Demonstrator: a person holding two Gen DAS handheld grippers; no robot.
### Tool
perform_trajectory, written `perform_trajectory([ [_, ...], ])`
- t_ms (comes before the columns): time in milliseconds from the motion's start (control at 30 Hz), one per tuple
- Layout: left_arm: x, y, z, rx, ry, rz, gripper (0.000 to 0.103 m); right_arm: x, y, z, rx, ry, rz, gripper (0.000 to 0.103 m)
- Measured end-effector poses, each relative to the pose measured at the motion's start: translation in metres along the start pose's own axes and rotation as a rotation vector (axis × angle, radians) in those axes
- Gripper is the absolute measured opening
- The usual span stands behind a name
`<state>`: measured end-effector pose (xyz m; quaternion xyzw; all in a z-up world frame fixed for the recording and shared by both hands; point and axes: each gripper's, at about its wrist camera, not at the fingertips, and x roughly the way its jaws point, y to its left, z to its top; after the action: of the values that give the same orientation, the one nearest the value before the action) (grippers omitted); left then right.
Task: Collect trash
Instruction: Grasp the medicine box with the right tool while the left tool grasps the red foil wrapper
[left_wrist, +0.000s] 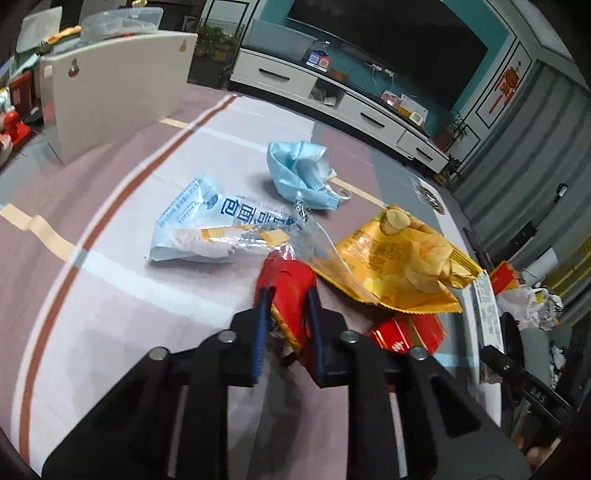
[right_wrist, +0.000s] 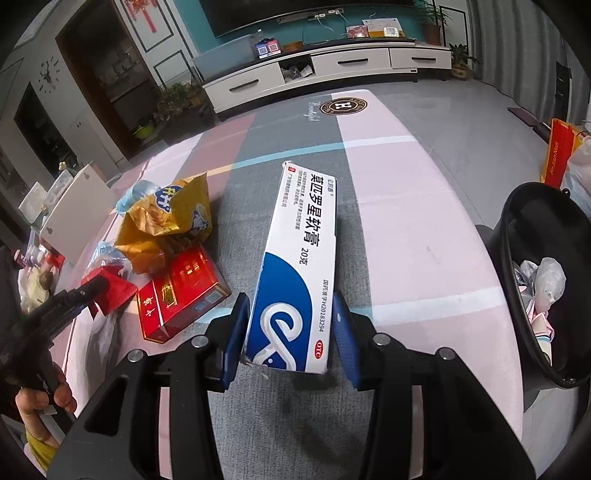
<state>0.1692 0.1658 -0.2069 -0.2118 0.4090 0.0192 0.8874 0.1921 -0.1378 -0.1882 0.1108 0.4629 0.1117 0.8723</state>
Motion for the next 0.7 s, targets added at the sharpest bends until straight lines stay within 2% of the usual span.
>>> perform_trajectory([
  [167,-0.014,-0.009,-0.009,0.020,0.016,-0.058,0.017,-0.003,-0.002,0.000,0.000,-0.007,0.001,0.045],
  [367,-0.044,-0.029,-0.036,0.084,0.052,-0.117,0.017,-0.009,-0.005,-0.002,0.001,-0.009,0.001,0.045],
  [700,-0.070,-0.056,-0.044,0.165,0.004,-0.158,0.018,-0.034,-0.012,-0.009,-0.016,-0.048,0.010,0.045],
])
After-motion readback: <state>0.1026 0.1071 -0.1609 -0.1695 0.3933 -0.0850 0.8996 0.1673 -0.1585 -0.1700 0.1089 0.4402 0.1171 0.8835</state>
